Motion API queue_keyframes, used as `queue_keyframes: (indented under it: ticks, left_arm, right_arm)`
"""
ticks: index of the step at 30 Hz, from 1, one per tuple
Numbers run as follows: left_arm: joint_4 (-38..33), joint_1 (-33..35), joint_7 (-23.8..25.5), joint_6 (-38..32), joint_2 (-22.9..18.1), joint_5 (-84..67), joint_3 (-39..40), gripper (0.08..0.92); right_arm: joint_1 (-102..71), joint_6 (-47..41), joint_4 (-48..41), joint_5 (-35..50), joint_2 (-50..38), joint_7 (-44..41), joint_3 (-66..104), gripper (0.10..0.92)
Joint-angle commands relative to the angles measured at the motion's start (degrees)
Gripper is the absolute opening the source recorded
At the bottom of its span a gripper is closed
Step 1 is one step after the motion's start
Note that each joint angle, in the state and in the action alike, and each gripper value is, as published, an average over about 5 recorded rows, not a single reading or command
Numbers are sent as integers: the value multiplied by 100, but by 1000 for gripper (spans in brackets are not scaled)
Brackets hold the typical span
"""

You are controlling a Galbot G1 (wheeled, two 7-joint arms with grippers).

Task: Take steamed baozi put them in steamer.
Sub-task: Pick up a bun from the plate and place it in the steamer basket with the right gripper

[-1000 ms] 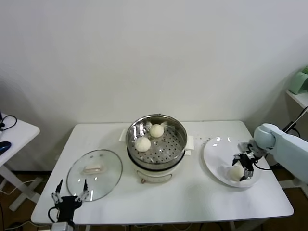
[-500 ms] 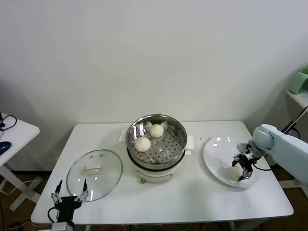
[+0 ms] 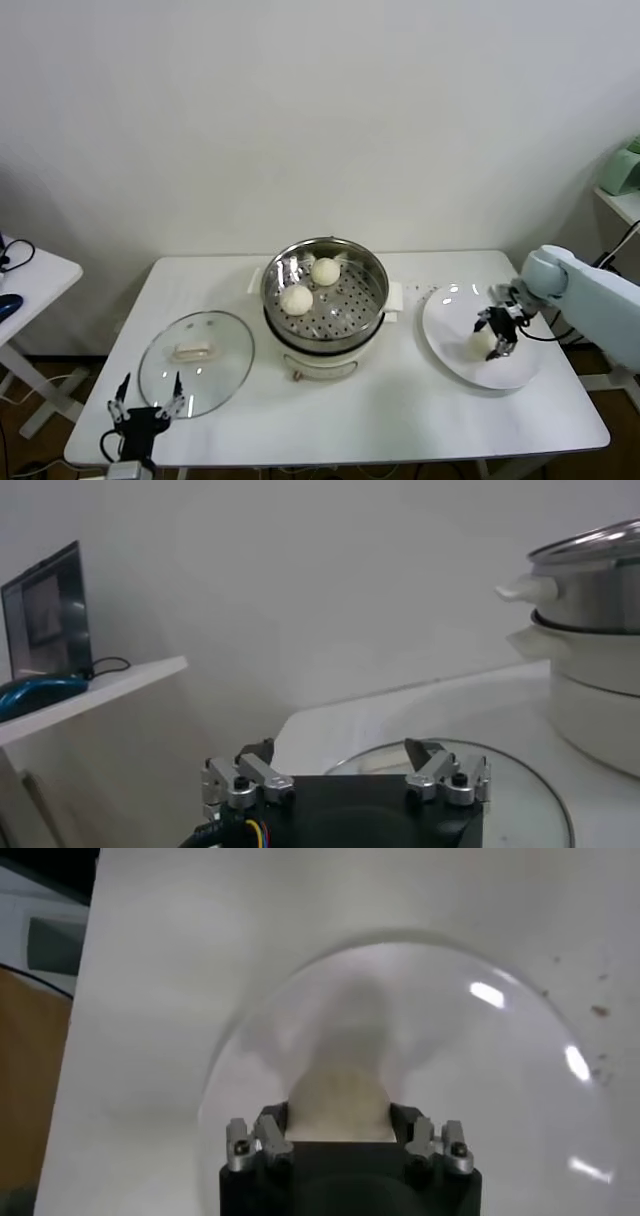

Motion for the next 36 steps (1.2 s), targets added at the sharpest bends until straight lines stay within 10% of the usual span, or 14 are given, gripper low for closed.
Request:
queue_keyframes:
  ticks: [1, 20, 36]
  left_arm:
    - [-44, -20, 4, 24, 11, 23, 23, 823]
    - [-145, 87, 30, -63, 6, 52, 148, 823]
    - [-345, 116, 58, 23, 5, -318, 205, 823]
  right_arm:
    - [2411, 461, 440, 510, 371, -225, -1201, 670]
    - [3547, 2200, 2790, -1531, 1971, -160, -1504, 672]
    - [2036, 2700, 2489, -2571, 3084, -110, -1407, 670]
